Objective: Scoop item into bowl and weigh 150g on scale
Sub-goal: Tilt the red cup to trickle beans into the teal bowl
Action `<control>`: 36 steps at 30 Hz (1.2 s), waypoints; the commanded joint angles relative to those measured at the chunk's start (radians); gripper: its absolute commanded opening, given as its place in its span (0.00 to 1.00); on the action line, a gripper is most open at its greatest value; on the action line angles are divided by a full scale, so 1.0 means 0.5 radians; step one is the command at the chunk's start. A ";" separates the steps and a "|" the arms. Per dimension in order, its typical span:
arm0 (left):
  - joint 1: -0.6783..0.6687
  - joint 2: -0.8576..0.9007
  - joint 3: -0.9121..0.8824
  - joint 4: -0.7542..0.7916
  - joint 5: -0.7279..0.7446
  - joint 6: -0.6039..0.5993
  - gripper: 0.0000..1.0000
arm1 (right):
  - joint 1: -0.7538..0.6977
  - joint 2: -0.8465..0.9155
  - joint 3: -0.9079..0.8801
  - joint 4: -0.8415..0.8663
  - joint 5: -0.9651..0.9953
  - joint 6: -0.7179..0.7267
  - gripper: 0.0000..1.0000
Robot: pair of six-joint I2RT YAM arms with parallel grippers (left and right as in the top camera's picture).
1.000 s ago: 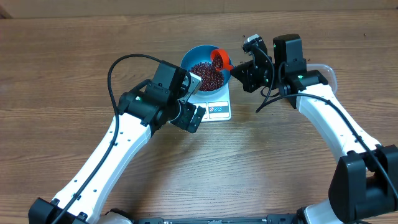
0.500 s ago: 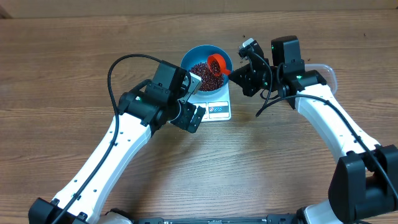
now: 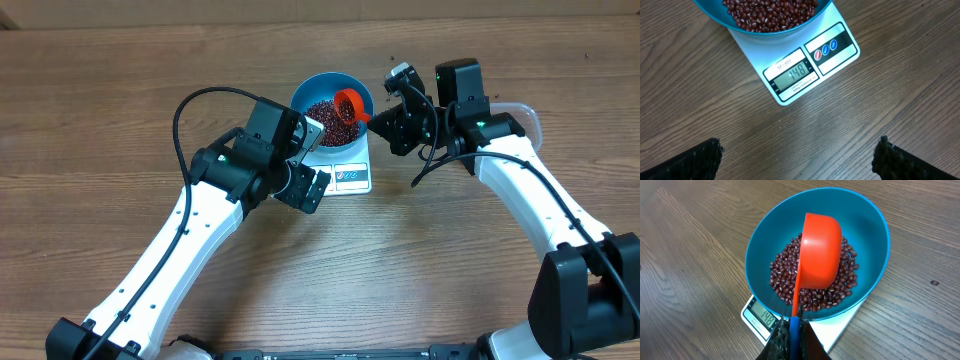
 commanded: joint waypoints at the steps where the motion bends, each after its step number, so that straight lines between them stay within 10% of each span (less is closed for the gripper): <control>1: 0.010 -0.047 0.008 0.003 0.018 0.016 1.00 | 0.008 0.010 0.026 0.005 -0.018 0.011 0.04; 36: 0.011 -0.047 0.008 0.003 0.018 0.016 1.00 | 0.000 0.009 0.026 -0.040 -0.137 -0.102 0.04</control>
